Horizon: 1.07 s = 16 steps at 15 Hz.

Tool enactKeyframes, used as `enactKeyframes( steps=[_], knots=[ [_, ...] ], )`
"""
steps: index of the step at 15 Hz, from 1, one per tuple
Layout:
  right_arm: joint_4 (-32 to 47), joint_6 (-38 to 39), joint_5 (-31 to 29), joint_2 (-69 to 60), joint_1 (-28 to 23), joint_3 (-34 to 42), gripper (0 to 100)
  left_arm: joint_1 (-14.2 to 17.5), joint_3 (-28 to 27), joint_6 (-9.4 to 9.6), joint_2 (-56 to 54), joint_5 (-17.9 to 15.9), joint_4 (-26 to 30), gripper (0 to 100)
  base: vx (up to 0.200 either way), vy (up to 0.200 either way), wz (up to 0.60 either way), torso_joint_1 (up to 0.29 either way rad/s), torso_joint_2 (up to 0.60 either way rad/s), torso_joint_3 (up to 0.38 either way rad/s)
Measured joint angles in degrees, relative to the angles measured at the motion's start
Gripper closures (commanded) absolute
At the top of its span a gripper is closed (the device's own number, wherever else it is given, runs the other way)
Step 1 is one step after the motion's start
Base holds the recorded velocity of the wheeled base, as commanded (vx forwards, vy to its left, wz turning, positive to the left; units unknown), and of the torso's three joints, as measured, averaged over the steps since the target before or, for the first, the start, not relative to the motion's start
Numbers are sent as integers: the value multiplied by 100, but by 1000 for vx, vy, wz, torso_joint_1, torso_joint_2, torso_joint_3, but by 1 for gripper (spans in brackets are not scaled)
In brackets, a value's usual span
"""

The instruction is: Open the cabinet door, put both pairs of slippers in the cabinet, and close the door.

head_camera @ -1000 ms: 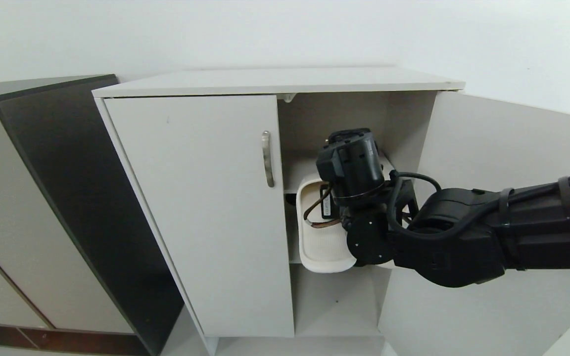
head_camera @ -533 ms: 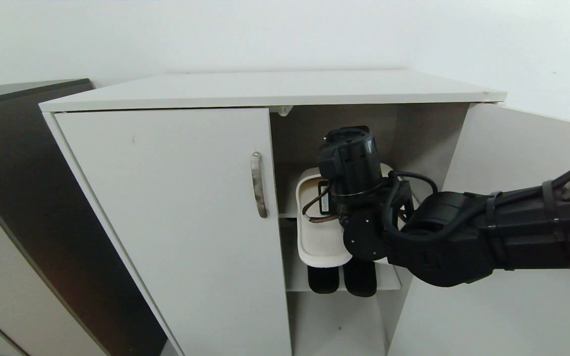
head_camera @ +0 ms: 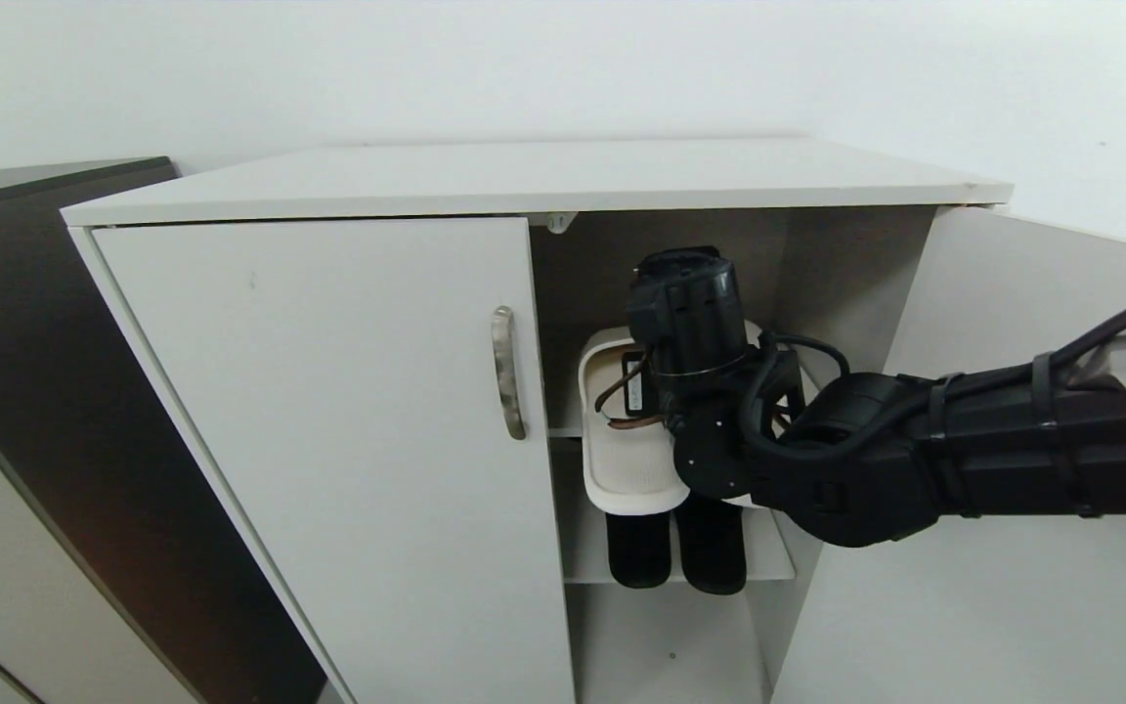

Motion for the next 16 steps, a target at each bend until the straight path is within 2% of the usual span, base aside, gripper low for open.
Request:
enactKeyframes(
  steps=[4,13,16],
  knots=[
    [7,-339,564,310,-427,-485,100,0,0,-10,0,2,0,100,0,0,0,0,0,0],
    [33,-367,617,1180,-935,-1788,100,-4,0,-10,0,5,0,100,0,0,0,0,0,0],
    [38,-367,614,1370,-1012,-1941,100,2,0,-10,0,0,0,100,0,0,0,0,0,0]
  ],
)
